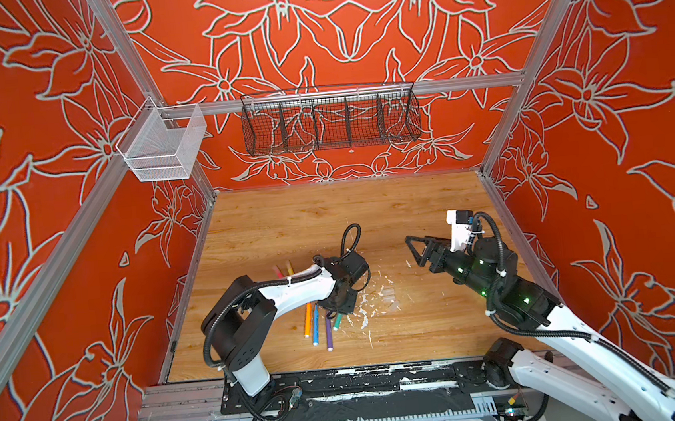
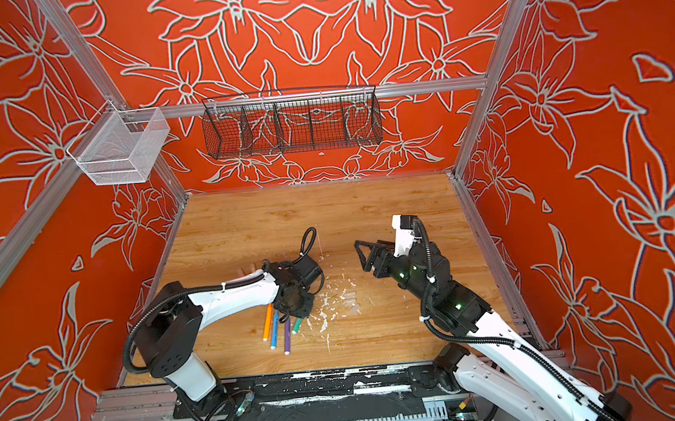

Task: Insert the pens into the pen caps
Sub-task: 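Lower the left gripper over the green marker and close on it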

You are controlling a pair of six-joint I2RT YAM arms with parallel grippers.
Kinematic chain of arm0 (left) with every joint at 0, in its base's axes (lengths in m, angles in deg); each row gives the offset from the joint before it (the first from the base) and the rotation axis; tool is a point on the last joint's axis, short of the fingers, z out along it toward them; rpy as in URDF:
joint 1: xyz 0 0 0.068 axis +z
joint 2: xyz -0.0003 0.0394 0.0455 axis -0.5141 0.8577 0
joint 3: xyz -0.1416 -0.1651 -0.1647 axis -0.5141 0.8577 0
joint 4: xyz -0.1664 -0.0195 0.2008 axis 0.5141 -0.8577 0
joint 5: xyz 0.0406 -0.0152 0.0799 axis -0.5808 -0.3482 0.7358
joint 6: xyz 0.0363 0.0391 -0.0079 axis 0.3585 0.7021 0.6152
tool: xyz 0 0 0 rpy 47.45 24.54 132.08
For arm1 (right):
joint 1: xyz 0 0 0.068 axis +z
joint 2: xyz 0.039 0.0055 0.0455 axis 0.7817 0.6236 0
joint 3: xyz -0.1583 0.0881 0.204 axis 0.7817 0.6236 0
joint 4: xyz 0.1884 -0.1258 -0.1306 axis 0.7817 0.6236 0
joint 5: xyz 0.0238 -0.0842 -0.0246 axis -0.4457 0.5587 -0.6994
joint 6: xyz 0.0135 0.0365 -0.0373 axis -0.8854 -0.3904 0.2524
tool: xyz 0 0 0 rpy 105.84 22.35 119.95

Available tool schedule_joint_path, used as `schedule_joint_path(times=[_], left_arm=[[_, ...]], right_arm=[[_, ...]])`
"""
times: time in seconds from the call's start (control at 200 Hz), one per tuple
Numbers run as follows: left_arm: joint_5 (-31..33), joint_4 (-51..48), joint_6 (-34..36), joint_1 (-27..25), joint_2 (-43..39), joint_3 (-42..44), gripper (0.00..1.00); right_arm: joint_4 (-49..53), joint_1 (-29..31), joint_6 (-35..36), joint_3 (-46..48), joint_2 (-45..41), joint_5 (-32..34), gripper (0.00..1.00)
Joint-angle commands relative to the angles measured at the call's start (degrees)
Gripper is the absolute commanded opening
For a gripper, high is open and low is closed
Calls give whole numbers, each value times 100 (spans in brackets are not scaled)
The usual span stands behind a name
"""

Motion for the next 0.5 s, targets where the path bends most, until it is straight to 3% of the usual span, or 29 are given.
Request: schedule_joint_path(times=[0.0, 0.495], left_arm=[[101, -263, 20, -69, 73, -58, 29], [-186, -80, -223, -192, -599, 551, 29]], right_arm=[[485, 13, 265, -99, 3, 550, 80], [718, -3, 152, 22, -84, 591, 80]])
